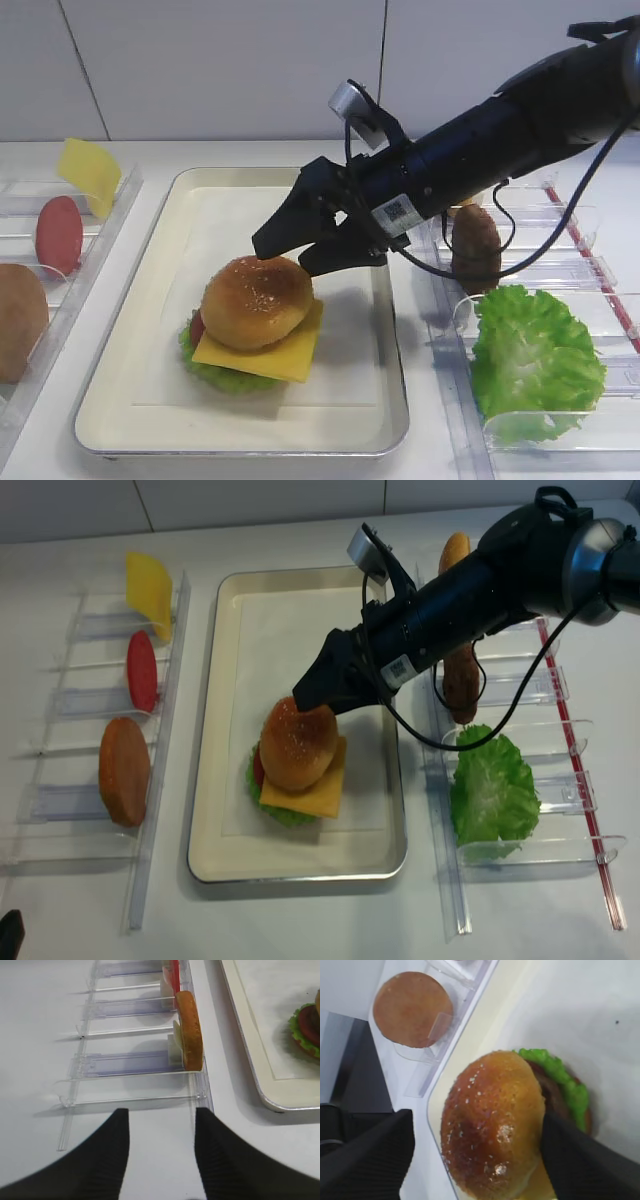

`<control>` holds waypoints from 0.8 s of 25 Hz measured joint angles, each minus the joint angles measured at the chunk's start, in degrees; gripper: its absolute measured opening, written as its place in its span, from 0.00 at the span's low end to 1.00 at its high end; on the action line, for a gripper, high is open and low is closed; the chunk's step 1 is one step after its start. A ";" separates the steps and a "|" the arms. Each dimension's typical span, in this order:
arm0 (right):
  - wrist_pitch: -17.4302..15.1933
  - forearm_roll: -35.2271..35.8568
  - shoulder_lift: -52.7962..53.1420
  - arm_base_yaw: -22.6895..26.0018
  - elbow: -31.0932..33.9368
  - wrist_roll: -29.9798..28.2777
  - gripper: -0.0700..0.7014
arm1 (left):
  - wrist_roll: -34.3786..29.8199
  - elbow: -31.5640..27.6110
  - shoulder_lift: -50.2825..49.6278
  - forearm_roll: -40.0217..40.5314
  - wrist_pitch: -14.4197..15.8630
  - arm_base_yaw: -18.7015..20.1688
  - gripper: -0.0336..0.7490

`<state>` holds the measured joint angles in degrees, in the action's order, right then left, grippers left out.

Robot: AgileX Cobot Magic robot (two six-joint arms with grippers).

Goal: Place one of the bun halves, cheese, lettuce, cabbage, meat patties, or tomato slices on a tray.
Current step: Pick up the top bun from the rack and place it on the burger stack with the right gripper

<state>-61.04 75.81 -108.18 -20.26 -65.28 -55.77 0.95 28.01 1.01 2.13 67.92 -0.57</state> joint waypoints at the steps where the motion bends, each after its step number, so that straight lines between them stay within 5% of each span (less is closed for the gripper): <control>1: 0.54 -0.78 0.00 0.01 0.00 0.00 0.82 | 0.00 0.00 0.00 0.00 0.00 0.00 0.46; 10: 1.23 -10.32 0.00 0.01 -5.47 2.19 0.82 | 0.00 0.00 0.00 0.00 0.00 0.00 0.46; 15: -5.28 -14.37 -0.13 0.01 -13.61 4.03 0.82 | 0.00 0.00 0.00 0.00 0.00 0.00 0.46; 20: -8.07 -30.77 -0.22 -0.03 -25.94 14.43 0.81 | 0.00 0.00 0.00 0.00 0.00 0.00 0.46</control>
<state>-69.11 45.04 -108.40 -20.29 -91.22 -41.34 0.95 28.01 1.01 2.13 67.92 -0.57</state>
